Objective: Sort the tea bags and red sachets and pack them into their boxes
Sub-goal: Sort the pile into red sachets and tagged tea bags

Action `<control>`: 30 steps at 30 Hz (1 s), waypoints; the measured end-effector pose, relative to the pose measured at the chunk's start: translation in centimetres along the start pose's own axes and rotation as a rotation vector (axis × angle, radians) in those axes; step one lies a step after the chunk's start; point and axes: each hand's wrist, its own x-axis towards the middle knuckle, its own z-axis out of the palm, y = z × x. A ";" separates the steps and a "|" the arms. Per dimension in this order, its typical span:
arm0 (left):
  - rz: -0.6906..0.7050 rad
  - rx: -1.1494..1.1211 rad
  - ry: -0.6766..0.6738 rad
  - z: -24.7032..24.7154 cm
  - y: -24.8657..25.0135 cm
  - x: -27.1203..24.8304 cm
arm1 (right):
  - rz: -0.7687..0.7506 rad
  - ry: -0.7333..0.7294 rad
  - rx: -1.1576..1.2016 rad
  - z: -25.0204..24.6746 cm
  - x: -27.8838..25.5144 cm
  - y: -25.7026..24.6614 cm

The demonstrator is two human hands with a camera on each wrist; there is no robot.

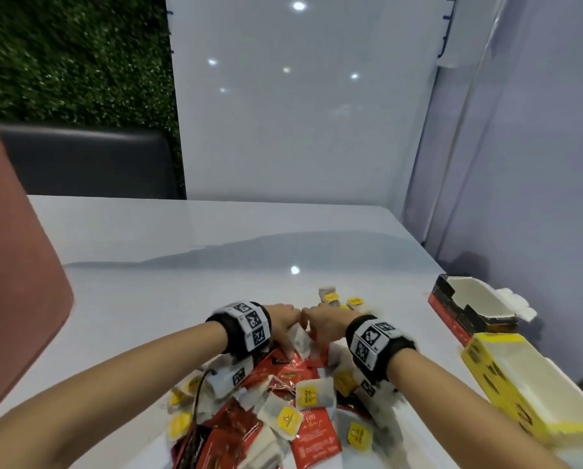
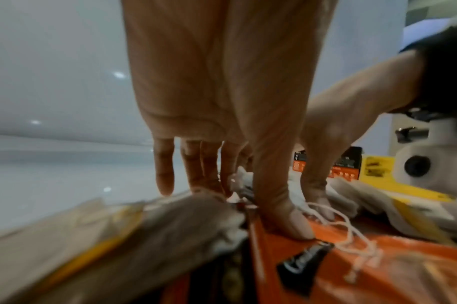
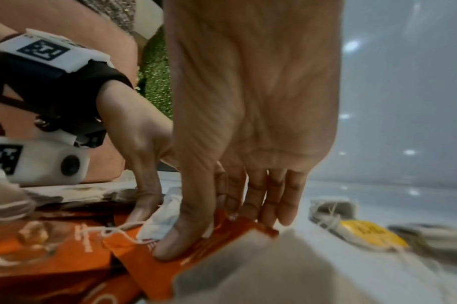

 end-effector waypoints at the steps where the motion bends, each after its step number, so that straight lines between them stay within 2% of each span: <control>1: -0.024 0.012 -0.015 -0.1 0.1 0.2 | 0.000 0.012 0.017 0.1 -0.2 0.1; 3: -0.071 0.070 -0.059 -0.5 0.3 0.3 | -0.007 0.026 0.069 0.3 -0.8 0.2; 6: -0.045 0.114 -0.070 -1.2 0.2 -0.1 | -0.036 0.062 0.163 0.5 -1.3 0.8; 14: -0.037 -0.051 0.007 -1.7 -1.6 -2.3 | -0.093 0.249 0.428 -0.2 -2.6 0.1; 17: -0.109 -0.104 -0.057 -0.8 -1.8 -2.2 | -0.085 0.287 0.341 -1.0 -3.2 0.2; 20: -0.083 -0.107 -0.109 0.2 -0.8 -1.9 | -0.086 0.313 0.083 -1.3 -4.8 0.2; 22: -0.067 -0.033 -0.093 0.5 0.4 -1.5 | -0.115 0.306 -0.087 -0.9 -6.0 0.1; 25: -0.090 0.132 -0.099 0.6 1.9 -1.3 | -0.132 0.213 -0.266 0.1 -7.4 0.1; 27: -0.110 0.168 -0.135 0.4 2.1 -1.3 | -0.106 0.193 -0.292 0.6 -7.9 0.3; 30: -0.125 0.099 -0.116 0.1 1.7 -1.8 | -0.072 0.266 -0.229 0.7 -8.0 0.5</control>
